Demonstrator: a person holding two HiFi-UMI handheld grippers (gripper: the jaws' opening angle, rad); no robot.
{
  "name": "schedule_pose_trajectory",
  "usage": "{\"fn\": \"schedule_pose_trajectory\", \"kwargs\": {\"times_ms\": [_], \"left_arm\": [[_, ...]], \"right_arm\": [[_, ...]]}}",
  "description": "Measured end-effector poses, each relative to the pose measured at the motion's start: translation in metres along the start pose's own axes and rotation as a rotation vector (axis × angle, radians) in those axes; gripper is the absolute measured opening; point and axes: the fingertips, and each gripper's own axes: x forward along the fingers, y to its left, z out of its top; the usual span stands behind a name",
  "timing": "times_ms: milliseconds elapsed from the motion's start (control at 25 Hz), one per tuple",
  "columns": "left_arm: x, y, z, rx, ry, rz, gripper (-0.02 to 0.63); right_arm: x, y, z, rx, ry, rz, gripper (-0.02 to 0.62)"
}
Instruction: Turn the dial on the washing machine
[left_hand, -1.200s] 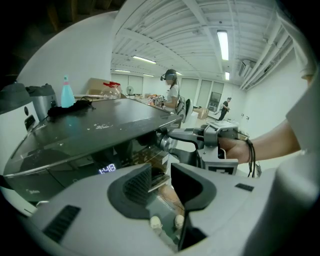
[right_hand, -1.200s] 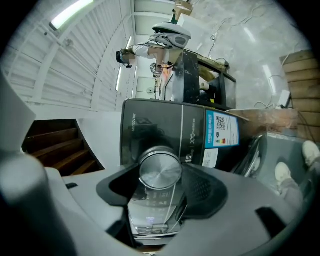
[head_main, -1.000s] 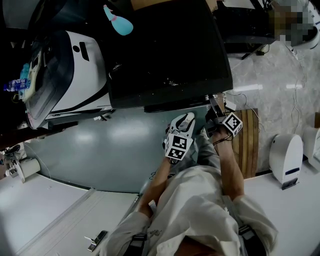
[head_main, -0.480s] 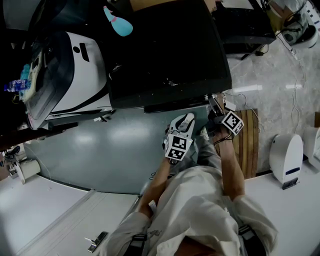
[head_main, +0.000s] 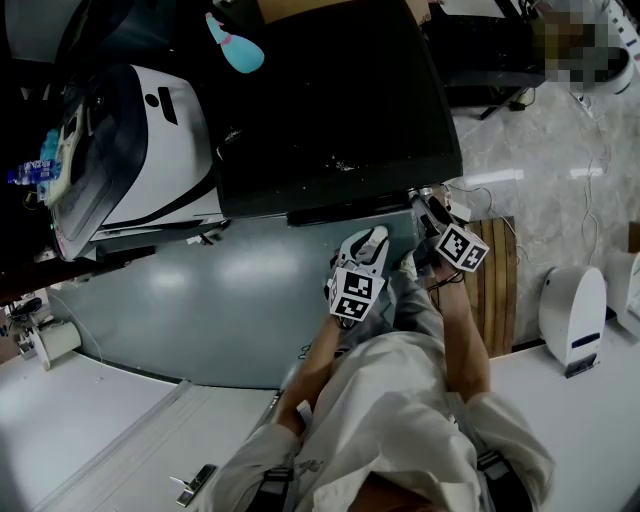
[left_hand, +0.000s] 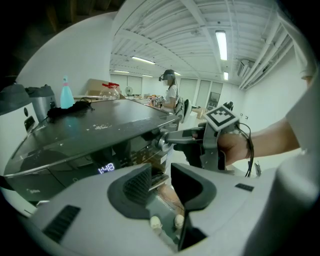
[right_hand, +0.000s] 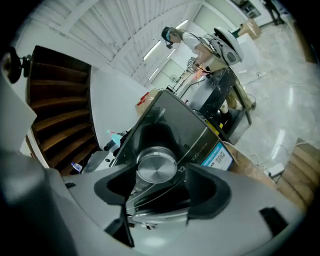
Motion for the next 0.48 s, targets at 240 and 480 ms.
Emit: {"fn": "schedule_pose_trajectory", "kwargs": {"times_ms": [240,480], "left_arm": [[0.000,0.000,0.001,0.001,0.000,-0.002,0.129],[-0.002,0.000,-0.001,0.001,0.002,-0.001,0.129]], "right_arm": [[0.001,0.008,0.000,-0.234,0.045,-0.062,0.310],[0.005,0.014,-0.004,-0.499,0.105,-0.152,0.310]]}}
